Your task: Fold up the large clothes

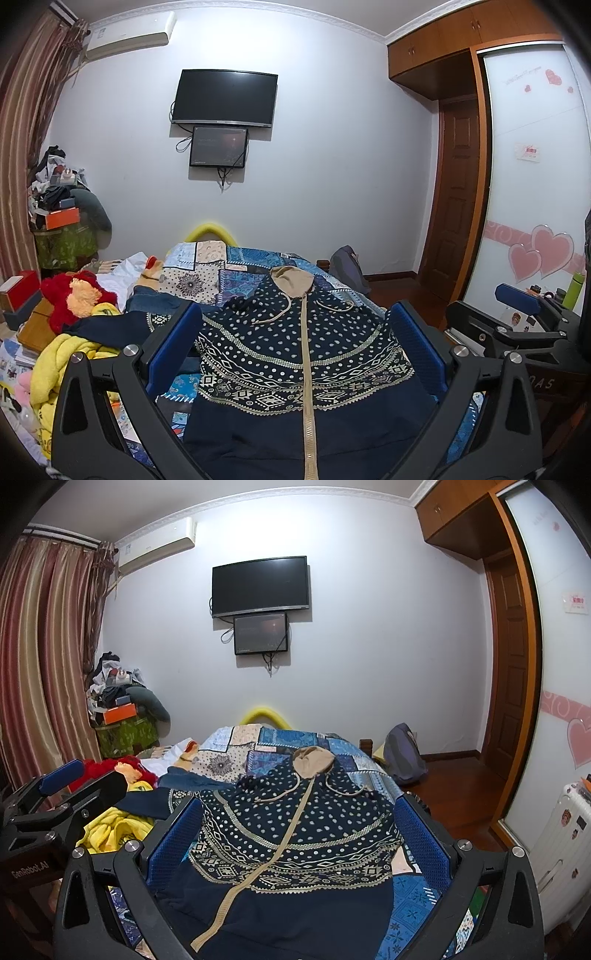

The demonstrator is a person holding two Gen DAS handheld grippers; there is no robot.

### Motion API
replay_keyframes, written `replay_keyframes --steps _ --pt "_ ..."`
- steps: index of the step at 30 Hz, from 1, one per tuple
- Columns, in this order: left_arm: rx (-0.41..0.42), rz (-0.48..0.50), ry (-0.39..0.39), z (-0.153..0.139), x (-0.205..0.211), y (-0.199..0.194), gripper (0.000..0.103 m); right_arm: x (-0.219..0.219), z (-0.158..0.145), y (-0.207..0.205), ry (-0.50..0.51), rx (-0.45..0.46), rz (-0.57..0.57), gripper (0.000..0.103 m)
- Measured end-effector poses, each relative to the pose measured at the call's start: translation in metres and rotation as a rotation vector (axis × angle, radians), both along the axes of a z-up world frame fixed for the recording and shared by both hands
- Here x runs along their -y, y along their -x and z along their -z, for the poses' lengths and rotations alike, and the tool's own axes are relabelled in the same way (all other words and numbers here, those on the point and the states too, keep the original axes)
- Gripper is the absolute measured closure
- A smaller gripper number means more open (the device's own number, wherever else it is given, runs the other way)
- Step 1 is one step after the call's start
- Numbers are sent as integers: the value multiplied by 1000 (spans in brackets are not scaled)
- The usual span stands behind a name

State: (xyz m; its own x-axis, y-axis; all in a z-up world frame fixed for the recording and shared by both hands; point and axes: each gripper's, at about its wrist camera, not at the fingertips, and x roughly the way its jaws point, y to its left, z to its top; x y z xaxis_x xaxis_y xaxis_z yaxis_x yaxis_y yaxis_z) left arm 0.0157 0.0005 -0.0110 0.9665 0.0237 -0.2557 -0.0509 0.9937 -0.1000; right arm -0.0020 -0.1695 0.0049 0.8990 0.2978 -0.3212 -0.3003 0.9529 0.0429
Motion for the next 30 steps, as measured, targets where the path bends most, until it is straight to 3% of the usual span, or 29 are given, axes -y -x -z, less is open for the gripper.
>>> replay_keyframes --steps 8,14,19,22,30 --pt "-8 -36 1 10 -15 -17 0 -10 14 -25 25 -41 4 0" --pt "-59 -100 -5 30 -51 -61 0 -30 33 -69 58 -79 -1 0" --pt "-105 -228 -28 61 -103 -106 0 -55 48 -119 119 -83 -10 0" --pt "-173 -263 -19 83 -143 -133 0 -74 61 -155 184 -103 -17 0" --pt "-397 -349 167 159 -281 -186 0 -125 114 -265 324 -225 -85 0"
